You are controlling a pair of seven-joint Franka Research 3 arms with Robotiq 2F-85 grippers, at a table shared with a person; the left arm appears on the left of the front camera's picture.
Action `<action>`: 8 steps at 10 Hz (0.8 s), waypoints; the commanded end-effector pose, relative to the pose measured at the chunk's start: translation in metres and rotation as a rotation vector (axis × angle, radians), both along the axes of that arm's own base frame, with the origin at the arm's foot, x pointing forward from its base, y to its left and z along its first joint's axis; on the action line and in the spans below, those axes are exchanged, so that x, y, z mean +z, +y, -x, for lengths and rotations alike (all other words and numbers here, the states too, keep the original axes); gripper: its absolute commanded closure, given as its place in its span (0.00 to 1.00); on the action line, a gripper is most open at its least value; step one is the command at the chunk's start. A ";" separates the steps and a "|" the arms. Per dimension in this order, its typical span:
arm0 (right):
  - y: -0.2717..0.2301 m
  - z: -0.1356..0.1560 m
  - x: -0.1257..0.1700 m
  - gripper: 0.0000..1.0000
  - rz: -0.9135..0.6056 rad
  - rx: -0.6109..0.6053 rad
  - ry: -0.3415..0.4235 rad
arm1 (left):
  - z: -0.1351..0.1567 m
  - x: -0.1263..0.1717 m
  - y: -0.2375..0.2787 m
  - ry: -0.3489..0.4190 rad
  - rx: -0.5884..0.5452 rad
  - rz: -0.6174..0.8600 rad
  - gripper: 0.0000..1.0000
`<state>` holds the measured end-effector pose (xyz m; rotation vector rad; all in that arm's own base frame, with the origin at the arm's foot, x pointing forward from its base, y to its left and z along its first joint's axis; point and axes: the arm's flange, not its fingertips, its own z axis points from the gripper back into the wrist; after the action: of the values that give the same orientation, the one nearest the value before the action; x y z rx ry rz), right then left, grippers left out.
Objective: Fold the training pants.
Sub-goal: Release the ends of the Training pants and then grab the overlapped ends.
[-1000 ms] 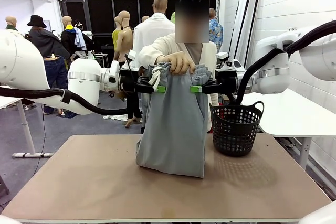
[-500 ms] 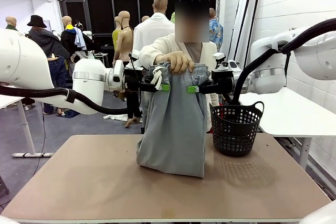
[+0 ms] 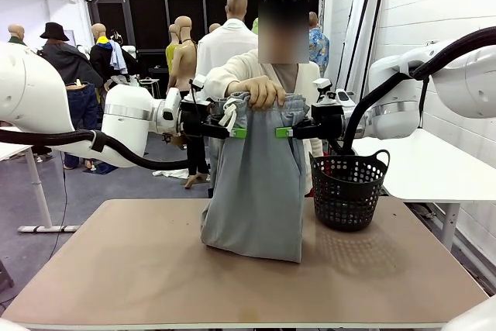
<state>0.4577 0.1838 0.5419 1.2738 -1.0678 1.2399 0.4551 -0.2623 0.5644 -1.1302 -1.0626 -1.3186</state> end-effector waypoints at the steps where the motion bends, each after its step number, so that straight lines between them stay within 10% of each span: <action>1: 0.007 -0.006 0.002 0.00 -0.021 -0.011 0.006 | 0.006 0.001 0.001 -0.004 0.020 0.001 0.00; 3: 0.007 -0.006 0.001 0.04 -0.036 -0.015 -0.021 | 0.005 0.000 -0.009 -0.073 0.068 0.050 0.20; 7: 0.005 -0.010 0.002 0.80 -0.051 -0.012 -0.028 | 0.000 0.000 -0.013 -0.102 0.152 0.081 0.99; 8: 0.005 -0.011 0.001 0.99 -0.046 -0.006 -0.026 | -0.001 -0.001 -0.011 -0.096 0.152 0.087 1.00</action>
<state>0.4621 0.1828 0.5423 1.2730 -1.0915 1.2398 0.4590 -0.2708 0.5678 -1.0383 -1.2313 -1.2410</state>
